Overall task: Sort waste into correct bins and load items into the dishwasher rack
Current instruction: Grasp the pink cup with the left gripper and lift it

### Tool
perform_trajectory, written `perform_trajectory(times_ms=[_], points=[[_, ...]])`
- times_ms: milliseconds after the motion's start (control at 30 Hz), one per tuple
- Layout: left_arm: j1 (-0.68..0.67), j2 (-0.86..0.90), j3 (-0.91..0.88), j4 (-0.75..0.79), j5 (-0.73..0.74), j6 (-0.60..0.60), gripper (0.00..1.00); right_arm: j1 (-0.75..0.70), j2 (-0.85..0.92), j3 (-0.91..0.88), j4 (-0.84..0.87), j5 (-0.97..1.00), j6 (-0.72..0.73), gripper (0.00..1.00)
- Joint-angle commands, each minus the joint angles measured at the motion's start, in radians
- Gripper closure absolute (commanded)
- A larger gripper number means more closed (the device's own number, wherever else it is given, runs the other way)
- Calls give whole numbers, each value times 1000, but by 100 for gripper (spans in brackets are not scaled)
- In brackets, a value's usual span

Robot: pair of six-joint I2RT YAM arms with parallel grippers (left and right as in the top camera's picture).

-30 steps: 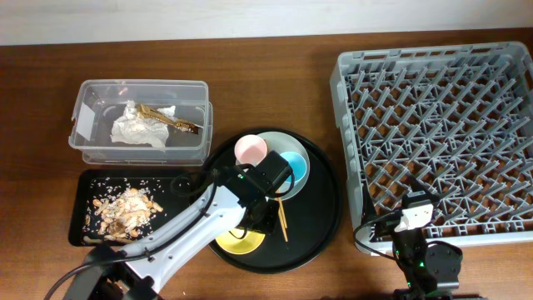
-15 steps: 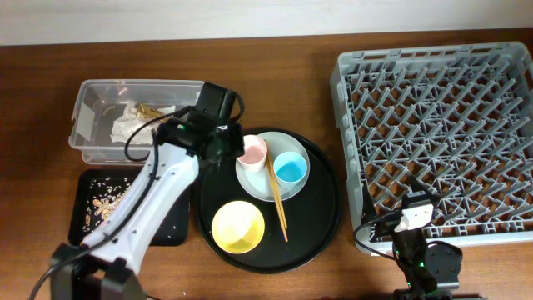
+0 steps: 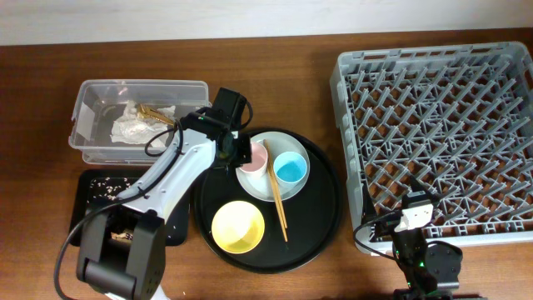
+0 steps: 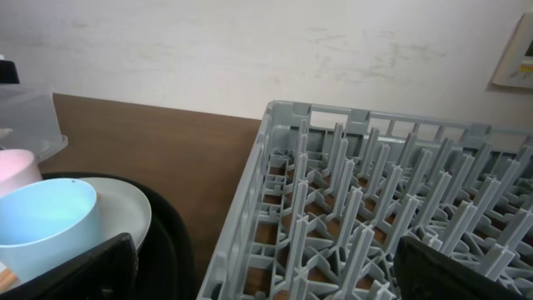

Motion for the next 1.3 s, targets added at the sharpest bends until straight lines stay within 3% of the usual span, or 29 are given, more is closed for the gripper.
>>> perform_trajectory(times_ms=[0, 300, 400, 533, 567, 600, 667, 767, 867, 933, 1067, 1133, 1267], points=[[1, 8, 12, 0, 3, 6, 100, 7, -5, -5, -5, 1, 12, 1], [33, -198, 150, -105, 18, 6, 100, 7, -5, -5, -4, 4, 11, 1], [108, -261, 229, -175, 260, 63, 100, 7, -5, -5, -5, 24, 12, 1], [242, -301, 265, -148, 798, 150, 100, 7, -5, -5, 8, -27, 14, 1], [286, -300, 265, -133, 967, 180, 100, 7, -5, -3, 32, -80, 60, 2], [314, -300, 265, -133, 1041, 188, 100, 7, -5, 24, 8, -102, 136, 1], [353, -300, 264, -134, 1147, 217, 100, 7, -2, 160, -134, -105, 274, 1], [353, -300, 264, -134, 1152, 217, 100, 7, 98, 496, -395, -239, 297, 1], [351, -300, 264, -134, 1178, 217, 100, 7, 389, 943, -800, -290, 289, 1], [351, -300, 264, -132, 1226, 217, 100, 7, 591, 1197, -978, -378, 290, 1], [349, -300, 264, -133, 1348, 285, 100, 7, 792, 1422, -1030, -639, 283, 1], [342, -300, 264, -132, 1384, 285, 100, 7, 840, 1419, -976, -830, 243, 1], [247, -300, 264, -60, 1384, 283, 100, 8, 936, 1387, -1007, -871, 149, 0]])
